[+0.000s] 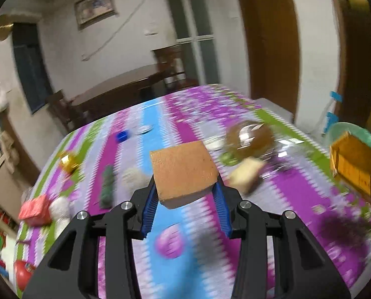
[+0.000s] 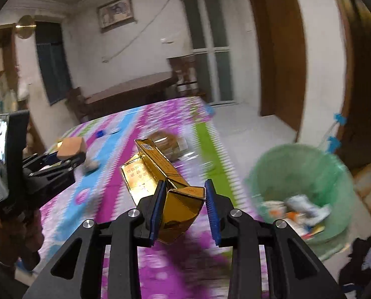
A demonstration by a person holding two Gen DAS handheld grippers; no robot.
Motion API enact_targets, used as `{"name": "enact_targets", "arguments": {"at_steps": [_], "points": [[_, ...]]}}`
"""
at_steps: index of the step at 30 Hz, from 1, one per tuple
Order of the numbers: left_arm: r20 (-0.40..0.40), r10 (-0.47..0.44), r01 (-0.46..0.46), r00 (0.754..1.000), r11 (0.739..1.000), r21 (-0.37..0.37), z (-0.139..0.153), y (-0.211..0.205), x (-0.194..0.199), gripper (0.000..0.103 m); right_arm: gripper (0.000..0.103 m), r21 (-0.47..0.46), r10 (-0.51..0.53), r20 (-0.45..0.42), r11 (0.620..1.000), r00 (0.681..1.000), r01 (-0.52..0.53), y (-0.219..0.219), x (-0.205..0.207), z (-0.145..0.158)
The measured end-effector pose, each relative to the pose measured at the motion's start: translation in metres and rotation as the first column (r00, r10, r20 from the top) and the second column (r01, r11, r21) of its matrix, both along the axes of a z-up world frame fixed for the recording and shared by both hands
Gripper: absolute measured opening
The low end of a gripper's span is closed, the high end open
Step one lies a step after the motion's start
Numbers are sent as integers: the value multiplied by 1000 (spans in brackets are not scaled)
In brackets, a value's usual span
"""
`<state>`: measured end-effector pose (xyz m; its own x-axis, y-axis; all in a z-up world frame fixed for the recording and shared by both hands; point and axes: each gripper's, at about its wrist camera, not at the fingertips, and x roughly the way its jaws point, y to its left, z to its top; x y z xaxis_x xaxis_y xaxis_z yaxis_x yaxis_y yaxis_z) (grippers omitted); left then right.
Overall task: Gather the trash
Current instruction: 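Carry the sponge block and gold box with both grippers over the green bin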
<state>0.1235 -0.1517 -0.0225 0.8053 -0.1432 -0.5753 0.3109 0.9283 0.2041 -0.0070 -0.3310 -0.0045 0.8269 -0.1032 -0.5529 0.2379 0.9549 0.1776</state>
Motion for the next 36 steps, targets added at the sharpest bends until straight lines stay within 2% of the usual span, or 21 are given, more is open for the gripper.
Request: {"name": "enact_targets", "arguments": {"at_steps": [4, 10, 16, 20, 26, 36], "points": [[-11, -121, 121, 993, 993, 0, 3, -48, 0, 40, 33, -53, -103, -30, 993, 994, 102, -45, -11, 17], [-15, -305, 306, 952, 952, 8, 4, -125, -11, 40, 33, -83, -244, -104, 968, 964, 236, -118, -30, 26], [-55, -470, 471, 881, 882, 2, 3, -193, -17, 40, 33, -92, -353, -183, 935, 917, 342, -186, -50, 29], [-79, -529, 530, 845, 848, -12, 1, -225, -16, 40, 33, -114, -415, -229, 910, 881, 399, -220, -61, 27], [-95, -584, 585, 806, 811, -15, -3, -258, -18, 40, 33, -137, -454, -252, 891, 855, 433, -235, -70, 22], [-91, -643, 646, 761, 764, 5, -10, -273, -28, 40, 33, -151, -455, -254, 890, 853, 430, -221, -56, 15]]}}
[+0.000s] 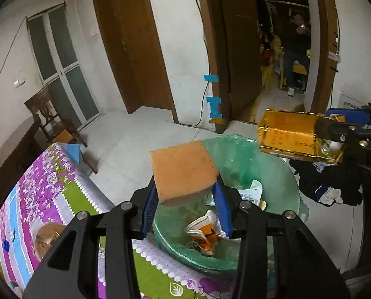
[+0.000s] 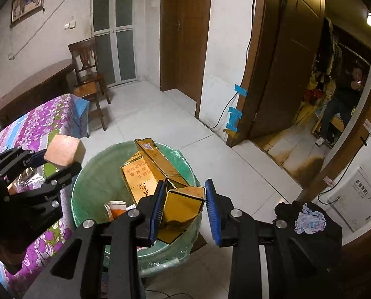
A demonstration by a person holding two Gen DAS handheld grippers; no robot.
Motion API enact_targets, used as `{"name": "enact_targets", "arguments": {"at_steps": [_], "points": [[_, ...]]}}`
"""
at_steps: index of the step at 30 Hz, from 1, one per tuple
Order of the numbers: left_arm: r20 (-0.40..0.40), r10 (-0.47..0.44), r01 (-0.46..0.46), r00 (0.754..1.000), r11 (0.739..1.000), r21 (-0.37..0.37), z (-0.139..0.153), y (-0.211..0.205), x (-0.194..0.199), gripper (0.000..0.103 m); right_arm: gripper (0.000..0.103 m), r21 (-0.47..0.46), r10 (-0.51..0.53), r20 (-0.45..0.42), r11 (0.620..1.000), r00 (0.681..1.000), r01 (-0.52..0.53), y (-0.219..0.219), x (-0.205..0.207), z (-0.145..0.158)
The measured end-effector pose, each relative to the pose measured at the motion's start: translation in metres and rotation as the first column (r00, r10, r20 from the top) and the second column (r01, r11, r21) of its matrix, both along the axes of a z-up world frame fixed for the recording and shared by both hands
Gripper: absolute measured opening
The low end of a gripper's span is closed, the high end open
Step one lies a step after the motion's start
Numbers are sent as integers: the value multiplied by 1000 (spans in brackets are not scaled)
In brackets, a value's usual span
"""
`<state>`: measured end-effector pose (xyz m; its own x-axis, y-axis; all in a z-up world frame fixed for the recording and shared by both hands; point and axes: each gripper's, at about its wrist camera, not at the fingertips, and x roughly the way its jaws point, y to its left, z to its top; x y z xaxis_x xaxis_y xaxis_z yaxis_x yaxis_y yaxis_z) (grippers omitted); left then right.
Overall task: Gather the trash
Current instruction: 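Carry the sponge block and gold box with both grippers over the green bin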
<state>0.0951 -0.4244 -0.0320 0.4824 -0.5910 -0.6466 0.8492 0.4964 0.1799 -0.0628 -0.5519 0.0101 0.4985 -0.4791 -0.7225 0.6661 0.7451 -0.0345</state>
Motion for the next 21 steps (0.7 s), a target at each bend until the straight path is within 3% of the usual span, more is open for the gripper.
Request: {"name": "enact_targets", "arguments": {"at_steps": [21], "points": [[-95, -43, 42, 995, 999, -16, -9, -1, 8, 40, 33, 7, -22, 3, 1000, 1000, 22, -4, 10, -13]]}}
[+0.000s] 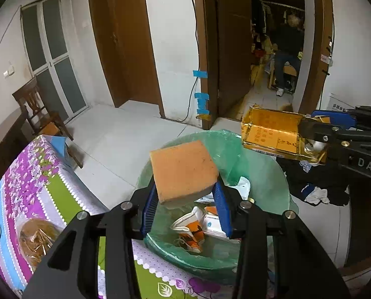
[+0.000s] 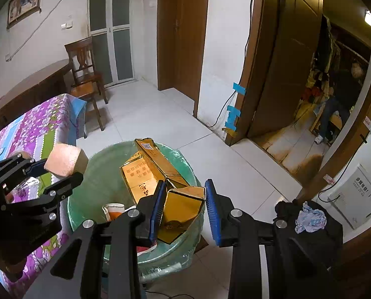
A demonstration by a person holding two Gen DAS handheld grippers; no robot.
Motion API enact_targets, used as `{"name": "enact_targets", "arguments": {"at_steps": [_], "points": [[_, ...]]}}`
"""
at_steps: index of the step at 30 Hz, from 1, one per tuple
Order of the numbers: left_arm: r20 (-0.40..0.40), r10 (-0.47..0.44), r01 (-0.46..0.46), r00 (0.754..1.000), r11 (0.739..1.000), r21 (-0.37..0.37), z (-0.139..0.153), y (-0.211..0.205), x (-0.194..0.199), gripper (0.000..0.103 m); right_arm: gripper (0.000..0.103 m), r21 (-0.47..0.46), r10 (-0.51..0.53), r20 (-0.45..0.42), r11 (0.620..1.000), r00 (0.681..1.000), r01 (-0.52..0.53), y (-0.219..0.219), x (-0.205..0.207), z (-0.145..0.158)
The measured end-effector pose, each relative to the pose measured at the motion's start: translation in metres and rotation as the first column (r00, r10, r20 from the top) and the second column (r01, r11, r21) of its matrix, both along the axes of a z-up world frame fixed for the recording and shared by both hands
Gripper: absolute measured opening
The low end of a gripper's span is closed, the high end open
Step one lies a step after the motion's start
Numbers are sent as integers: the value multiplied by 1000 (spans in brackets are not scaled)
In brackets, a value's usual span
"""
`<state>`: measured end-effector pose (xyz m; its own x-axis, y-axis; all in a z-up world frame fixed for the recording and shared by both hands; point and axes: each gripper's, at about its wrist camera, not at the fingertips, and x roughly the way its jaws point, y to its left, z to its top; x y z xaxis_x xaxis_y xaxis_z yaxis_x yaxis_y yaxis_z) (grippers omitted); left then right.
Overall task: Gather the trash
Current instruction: 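Open both grippers to drop the sponge block and gold box into the bin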
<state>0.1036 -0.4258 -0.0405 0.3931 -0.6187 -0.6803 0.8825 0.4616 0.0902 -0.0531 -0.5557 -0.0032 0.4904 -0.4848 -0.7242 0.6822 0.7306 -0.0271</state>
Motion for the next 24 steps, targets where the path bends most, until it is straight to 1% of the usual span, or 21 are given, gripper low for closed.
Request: {"name": "enact_targets", "arguments": {"at_steps": [7, 8, 9, 10, 11, 12, 13, 15, 24], "points": [[0, -5, 5, 1000, 1000, 0, -2, -6, 0, 40, 33, 40, -21, 25, 999, 999, 20, -13, 10, -11], [5, -3, 3, 1000, 1000, -2, -2, -7, 1, 42, 35, 51, -27, 38, 998, 999, 25, -16, 12, -13], [8, 1, -1, 1000, 1000, -1, -2, -8, 2, 44, 37, 60, -30, 52, 998, 998, 26, -19, 13, -13], [12, 9, -9, 1000, 1000, 3, -4, -8, 2, 48, 39, 79, -26, 71, 997, 997, 20, -22, 17, -17], [13, 22, -22, 1000, 1000, 6, -5, -8, 4, 57, 46, 92, -28, 67, 996, 997, 21, -26, 19, -21], [10, 32, -32, 999, 999, 5, -6, -7, 6, 61, 47, 99, -35, 66, 995, 997, 29, -28, 21, -25], [4, 36, -36, 999, 999, 5, -6, -6, 6, 62, 47, 105, -37, 62, 994, 997, 31, -30, 22, -29], [-12, 35, -35, 999, 999, 8, -8, -4, 8, 62, 47, 107, -33, 51, 994, 998, 28, -32, 25, -34], [3, 21, -21, 1000, 1000, 10, -9, -2, 1, 62, 47, 99, -42, 46, 994, 998, 37, -31, 21, -39]]}}
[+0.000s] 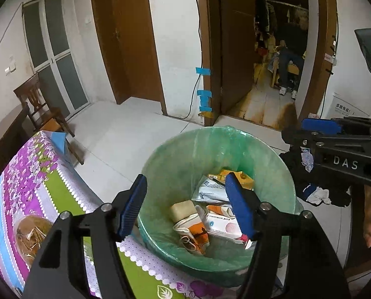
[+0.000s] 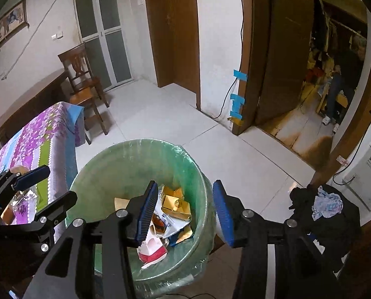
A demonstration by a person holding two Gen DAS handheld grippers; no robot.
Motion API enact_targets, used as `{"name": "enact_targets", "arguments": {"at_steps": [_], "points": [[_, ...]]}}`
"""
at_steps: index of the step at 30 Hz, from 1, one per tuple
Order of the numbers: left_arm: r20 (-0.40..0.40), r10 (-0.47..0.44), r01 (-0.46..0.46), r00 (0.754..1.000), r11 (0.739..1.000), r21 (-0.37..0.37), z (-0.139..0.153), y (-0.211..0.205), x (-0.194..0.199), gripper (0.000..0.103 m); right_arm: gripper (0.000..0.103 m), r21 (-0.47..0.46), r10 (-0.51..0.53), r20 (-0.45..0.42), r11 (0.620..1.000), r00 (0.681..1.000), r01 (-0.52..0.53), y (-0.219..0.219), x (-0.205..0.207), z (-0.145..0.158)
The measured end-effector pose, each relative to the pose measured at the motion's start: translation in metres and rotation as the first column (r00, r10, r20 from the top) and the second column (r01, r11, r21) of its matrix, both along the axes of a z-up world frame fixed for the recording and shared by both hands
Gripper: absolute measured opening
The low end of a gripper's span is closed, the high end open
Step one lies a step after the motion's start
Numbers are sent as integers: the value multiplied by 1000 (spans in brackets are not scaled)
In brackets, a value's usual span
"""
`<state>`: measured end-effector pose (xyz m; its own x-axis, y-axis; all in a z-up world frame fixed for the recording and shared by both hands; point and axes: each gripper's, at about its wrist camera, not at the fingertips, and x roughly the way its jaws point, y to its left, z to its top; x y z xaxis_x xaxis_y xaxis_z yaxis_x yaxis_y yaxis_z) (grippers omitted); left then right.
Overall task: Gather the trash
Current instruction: 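Open both grippers to drop the sponge block and gold box into the bin, then move both tools back over the striped tablecloth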
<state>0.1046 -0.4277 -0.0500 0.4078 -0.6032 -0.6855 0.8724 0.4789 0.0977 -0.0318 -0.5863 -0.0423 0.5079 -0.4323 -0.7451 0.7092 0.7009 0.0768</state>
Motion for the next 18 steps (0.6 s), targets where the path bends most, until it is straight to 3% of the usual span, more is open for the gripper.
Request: {"name": "enact_targets", "arguments": {"at_steps": [18], "points": [[87, 62, -61, 994, 998, -7, 5, 12, -12, 63, 47, 17, 1, 11, 1000, 1000, -1, 13, -9, -10]]}}
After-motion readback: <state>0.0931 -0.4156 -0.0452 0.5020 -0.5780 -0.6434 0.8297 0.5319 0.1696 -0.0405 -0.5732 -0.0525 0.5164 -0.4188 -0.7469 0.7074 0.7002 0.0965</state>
